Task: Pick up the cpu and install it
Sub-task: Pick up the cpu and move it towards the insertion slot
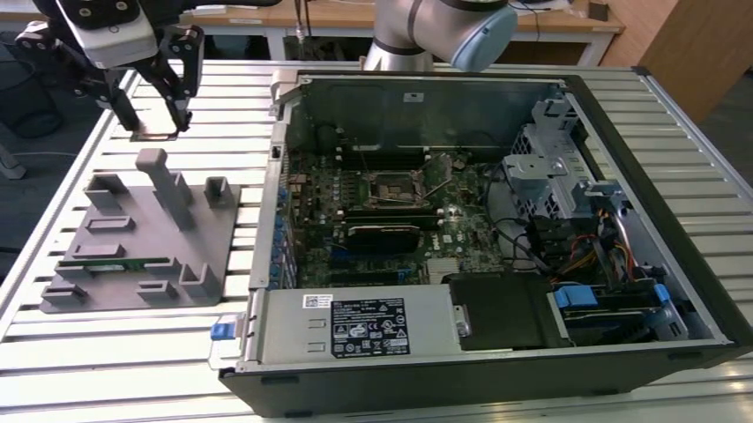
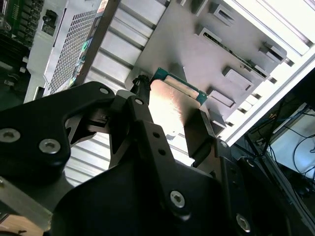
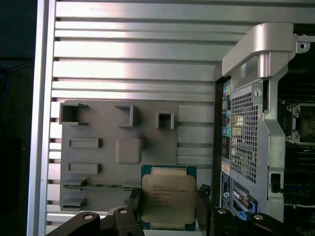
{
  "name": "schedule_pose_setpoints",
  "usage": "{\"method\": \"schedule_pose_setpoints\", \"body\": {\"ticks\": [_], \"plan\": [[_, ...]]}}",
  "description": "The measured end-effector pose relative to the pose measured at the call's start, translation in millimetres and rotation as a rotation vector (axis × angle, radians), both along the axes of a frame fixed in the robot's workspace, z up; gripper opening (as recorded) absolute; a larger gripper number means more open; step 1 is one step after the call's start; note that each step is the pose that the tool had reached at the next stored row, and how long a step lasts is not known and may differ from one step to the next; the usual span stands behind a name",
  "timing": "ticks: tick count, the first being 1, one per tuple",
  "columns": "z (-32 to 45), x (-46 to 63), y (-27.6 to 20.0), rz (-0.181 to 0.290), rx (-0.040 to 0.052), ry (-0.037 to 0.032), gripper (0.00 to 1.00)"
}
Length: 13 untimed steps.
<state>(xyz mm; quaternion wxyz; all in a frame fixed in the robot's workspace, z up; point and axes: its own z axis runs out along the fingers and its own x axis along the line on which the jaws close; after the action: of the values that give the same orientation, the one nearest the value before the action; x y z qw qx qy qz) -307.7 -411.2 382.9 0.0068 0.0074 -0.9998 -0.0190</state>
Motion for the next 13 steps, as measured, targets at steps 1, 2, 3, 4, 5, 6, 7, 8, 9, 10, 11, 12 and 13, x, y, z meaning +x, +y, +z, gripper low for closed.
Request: {"method": "schedule_pose_setpoints", "body": {"ticks": [1,2,3,4,5,6,7,8,9,10,11,12,13], "plan": [[0.0,0.8,0.0,0.000,0.0000,0.0000,0.53],[0.0,1.7,0.0,0.000,0.0000,0.0000,0.53],[0.0,2.6,0.0,0.000,0.0000,-0.0001,0.53],[0.0,3.5,0.0,0.000,0.0000,0.0000,0.53],[0.0,4.4,0.0,0.000,0.0000,0.0000,0.53],[0.0,5.3,0.0,0.000,0.0000,0.0000,0.53],[0.0,6.0,0.0,0.000,0.0000,0.0000,0.53],[0.0,6.6,0.0,0.000,0.0001,0.0000,0.53],[0.0,7.3,0.0,0.000,0.0001,-0.0001,0.53],[0.0,8.0,0.0,0.000,0.0000,0.0000,0.53],[0.0,8.7,0.0,0.000,0.0000,0.0000,0.53],[0.0,9.7,0.0,0.000,0.0000,0.0000,0.53],[0.0,11.1,0.0,0.000,0.0000,0.0000,0.53]]}}
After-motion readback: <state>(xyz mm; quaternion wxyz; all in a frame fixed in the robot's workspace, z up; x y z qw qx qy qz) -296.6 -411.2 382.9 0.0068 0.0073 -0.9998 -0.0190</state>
